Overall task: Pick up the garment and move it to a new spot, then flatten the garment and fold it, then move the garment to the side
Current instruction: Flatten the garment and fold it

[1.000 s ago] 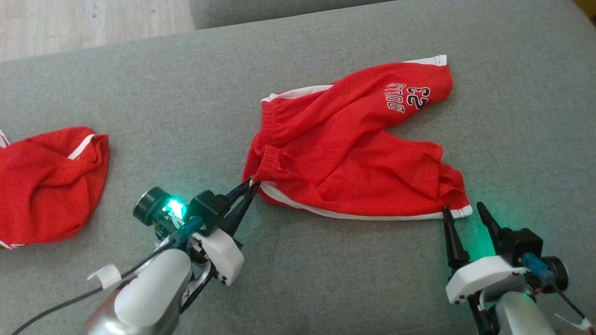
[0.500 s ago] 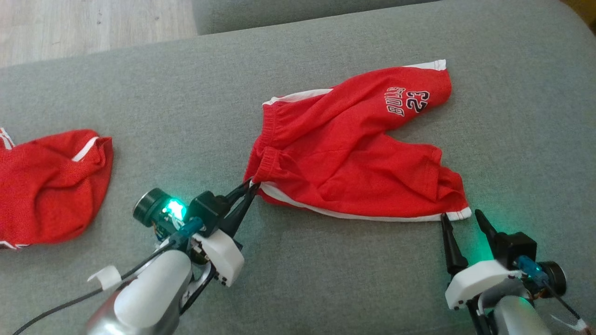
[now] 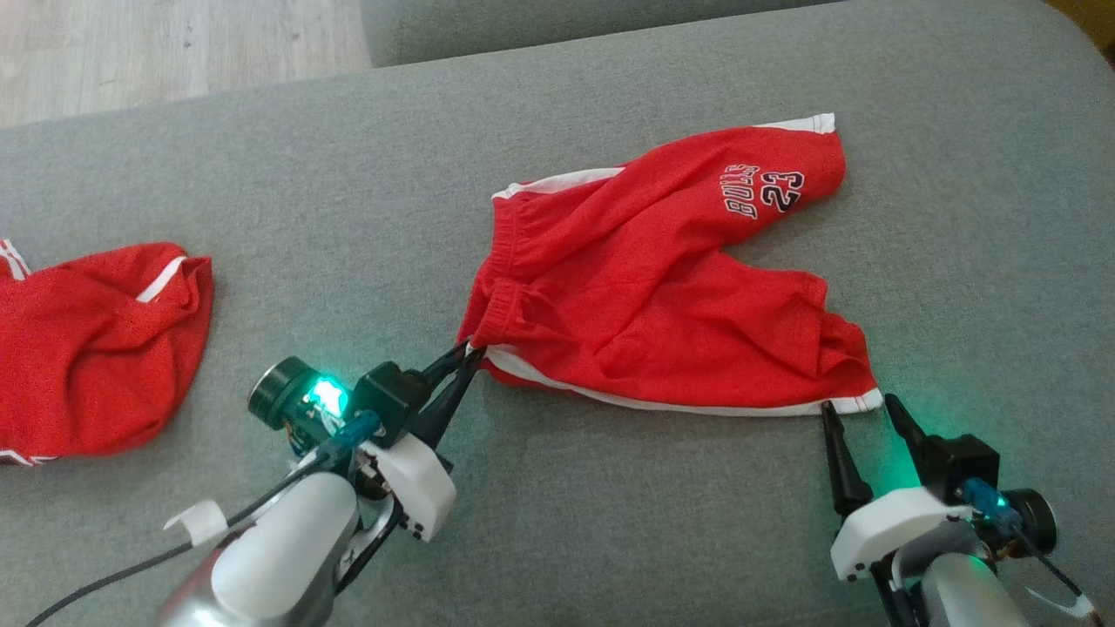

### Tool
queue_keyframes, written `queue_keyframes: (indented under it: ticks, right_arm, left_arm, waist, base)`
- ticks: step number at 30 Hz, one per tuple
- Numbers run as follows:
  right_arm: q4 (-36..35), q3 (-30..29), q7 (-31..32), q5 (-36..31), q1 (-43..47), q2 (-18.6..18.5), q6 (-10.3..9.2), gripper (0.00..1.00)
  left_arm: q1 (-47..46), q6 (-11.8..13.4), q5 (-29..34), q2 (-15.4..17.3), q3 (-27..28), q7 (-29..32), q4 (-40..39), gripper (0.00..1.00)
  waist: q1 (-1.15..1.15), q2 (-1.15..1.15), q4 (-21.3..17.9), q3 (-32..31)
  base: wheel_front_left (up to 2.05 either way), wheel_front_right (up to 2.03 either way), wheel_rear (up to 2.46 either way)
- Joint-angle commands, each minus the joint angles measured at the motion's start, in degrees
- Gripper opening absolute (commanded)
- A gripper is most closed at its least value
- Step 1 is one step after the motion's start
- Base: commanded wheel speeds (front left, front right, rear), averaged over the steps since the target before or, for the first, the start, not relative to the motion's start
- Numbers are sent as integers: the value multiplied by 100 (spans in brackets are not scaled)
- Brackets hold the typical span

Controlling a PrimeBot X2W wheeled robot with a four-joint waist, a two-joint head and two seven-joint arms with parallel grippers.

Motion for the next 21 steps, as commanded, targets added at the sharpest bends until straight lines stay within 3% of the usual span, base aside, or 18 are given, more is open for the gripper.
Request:
queue_keyframes:
  ticks: [1,3,4,6,21]
  right_arm:
    - [-122,145,-32,-51,-235,-26,39,100]
    - [-115,157,-35,-46,-245,-26,39,100]
    - [-109,163,-35,-42,-250,-26,39,91]
    - [-88,177,-28,-35,-261,-26,39,0]
    - [-267,130,-61,14,-264,-26,39,0]
  left_arm:
    - [-134,28,-70,175,171,1,-177,0]
    - [-140,30,-79,182,162,9,-184,0]
    - [-144,30,-82,186,157,13,-187,0]
    - [-151,32,-90,191,147,21,-191,0]
    - [-156,146,-191,276,180,-41,-229,0]
  waist:
    - [0,0,1,3]
    - [0,0,5,10]
    - [0,0,8,13]
    - [0,0,14,19]
    - [0,0,8,-25]
  base:
    - [0,0,0]
    - [0,0,0]
    - [0,0,0]
    - [0,0,0]
    - [0,0,0]
